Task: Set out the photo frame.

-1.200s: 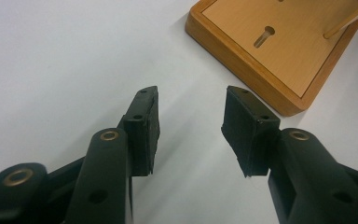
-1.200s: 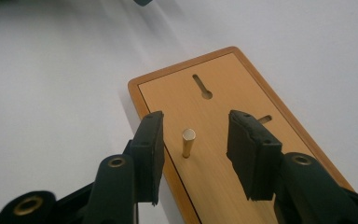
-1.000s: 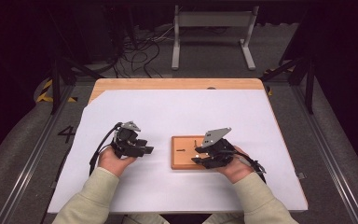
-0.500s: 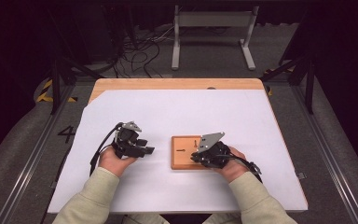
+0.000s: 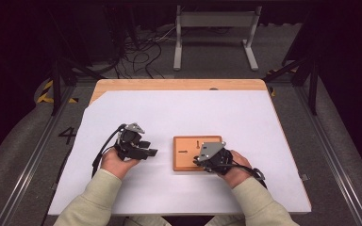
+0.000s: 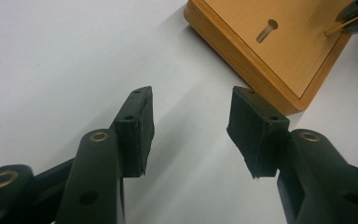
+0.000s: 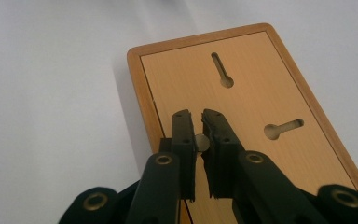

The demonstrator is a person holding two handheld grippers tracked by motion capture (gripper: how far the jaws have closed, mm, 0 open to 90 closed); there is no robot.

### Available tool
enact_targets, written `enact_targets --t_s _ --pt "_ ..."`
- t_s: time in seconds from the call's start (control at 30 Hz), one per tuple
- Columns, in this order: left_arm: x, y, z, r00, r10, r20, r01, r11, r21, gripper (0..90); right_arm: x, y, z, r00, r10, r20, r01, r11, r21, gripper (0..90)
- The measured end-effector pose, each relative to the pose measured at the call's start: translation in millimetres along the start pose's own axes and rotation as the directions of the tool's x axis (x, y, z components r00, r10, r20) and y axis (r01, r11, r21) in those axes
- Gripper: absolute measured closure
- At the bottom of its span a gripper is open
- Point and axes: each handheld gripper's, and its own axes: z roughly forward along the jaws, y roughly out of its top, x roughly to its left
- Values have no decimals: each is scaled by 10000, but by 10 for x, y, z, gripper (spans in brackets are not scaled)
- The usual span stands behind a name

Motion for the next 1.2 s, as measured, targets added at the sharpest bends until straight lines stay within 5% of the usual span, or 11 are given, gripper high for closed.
enact_targets --t_s 0.37,0.73,1.2 --pt "-98 45 -12 9995 148 267 -146 9998 -97 482 299 -21 -44 9863 -925 1364 915 9957 137 835" --pt "-140 65 -17 9990 174 403 -168 9998 -144 477 450 -50 -36 9706 -991 2193 992 9950 109 833" --pt "-204 149 20 9976 120 688 -96 9994 -347 404 633 -82 -14 9354 -1539 3183 1502 9880 362 832"
